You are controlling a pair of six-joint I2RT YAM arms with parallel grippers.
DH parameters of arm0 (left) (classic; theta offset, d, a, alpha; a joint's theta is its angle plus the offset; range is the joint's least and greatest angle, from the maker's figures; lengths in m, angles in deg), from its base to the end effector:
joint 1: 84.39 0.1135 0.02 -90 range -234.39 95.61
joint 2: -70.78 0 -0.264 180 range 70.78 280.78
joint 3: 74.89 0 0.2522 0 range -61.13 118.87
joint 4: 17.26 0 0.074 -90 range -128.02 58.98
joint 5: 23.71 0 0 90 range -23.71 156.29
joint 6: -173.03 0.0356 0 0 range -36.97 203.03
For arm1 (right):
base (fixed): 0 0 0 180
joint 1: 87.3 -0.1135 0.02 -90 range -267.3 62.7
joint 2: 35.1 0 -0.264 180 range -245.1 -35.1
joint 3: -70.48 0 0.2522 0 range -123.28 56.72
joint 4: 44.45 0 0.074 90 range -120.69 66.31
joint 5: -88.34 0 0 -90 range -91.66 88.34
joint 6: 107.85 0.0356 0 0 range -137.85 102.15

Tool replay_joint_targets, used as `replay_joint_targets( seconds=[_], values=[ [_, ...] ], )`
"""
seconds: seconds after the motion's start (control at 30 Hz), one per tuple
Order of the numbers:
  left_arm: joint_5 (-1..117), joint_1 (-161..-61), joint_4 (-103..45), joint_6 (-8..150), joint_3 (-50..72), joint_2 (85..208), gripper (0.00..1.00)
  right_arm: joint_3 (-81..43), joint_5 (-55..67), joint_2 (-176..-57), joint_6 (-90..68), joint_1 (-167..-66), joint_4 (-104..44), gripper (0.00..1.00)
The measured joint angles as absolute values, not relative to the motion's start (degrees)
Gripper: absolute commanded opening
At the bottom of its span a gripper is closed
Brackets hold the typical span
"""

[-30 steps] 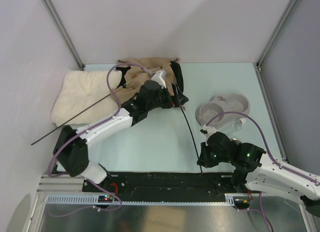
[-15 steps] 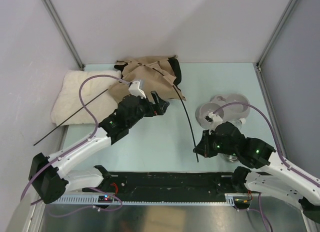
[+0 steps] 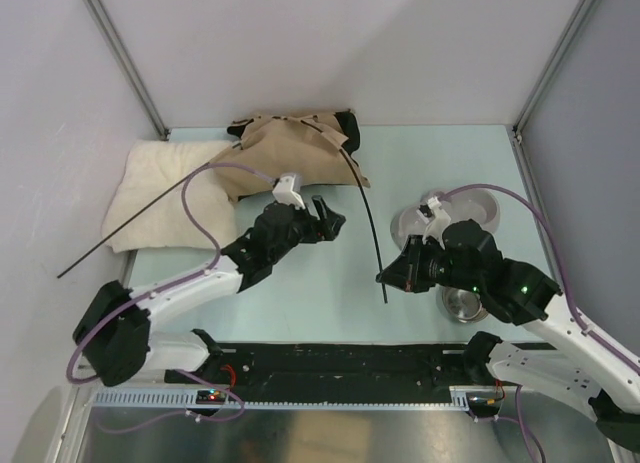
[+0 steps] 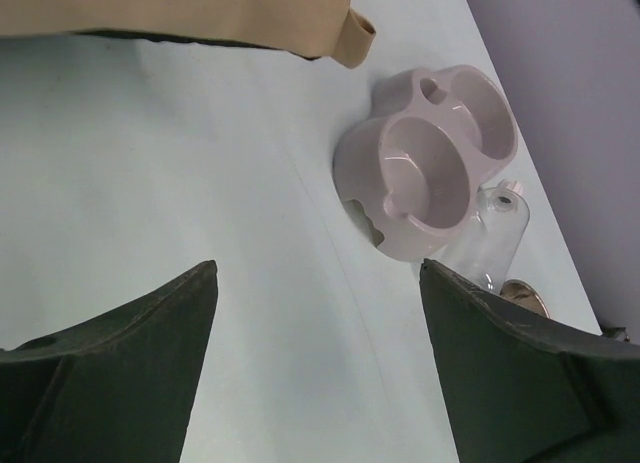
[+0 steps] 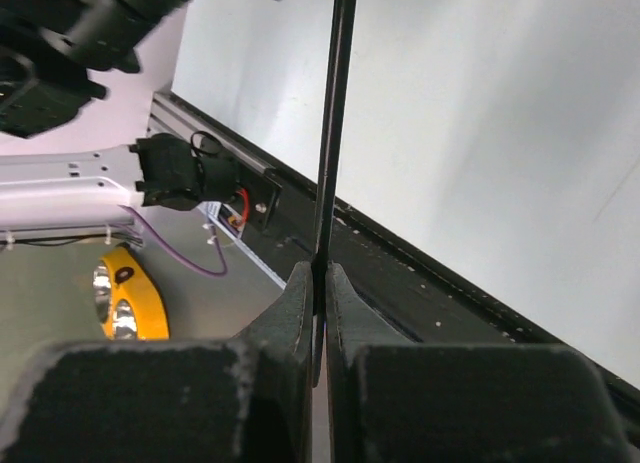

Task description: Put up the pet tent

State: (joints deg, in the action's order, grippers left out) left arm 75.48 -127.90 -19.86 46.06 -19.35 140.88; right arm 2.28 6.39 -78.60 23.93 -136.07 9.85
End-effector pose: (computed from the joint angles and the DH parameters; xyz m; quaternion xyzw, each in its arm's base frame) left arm 0.2059 -0.1876 0.2661 -0.0017 0.8035 -0.3331 0.4934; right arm 0.0968 0.1181 0.3466 -0.0878 0.8584 0.3992 0.3100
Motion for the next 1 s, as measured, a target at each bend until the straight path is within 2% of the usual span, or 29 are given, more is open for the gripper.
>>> replay_joint_targets(
  seconds=[0.17, 0.5, 0.77, 1.0],
  values=[
    [77.1, -129.6, -12.4, 43.9, -19.1, 148.6, 0.95, 2.2, 8.7, -79.6, 28.2, -135.1, 7.8, 0.00],
    [81.2, -131.9, -1.0, 40.8, -12.5, 161.7, 0.96, 1.3, 9.2, -79.4, 37.3, -134.9, 3.2, 0.00],
    [88.6, -132.0, 4.2, 31.2, -11.9, 165.1, 0.97, 0.7, 8.4, -78.9, 40.2, -134.8, 1.5, 0.00],
    [94.6, -132.0, 8.0, 20.6, -12.0, 166.9, 0.88, 0.6, 7.6, -78.4, 41.3, -134.8, 0.3, 0.00]
  ],
)
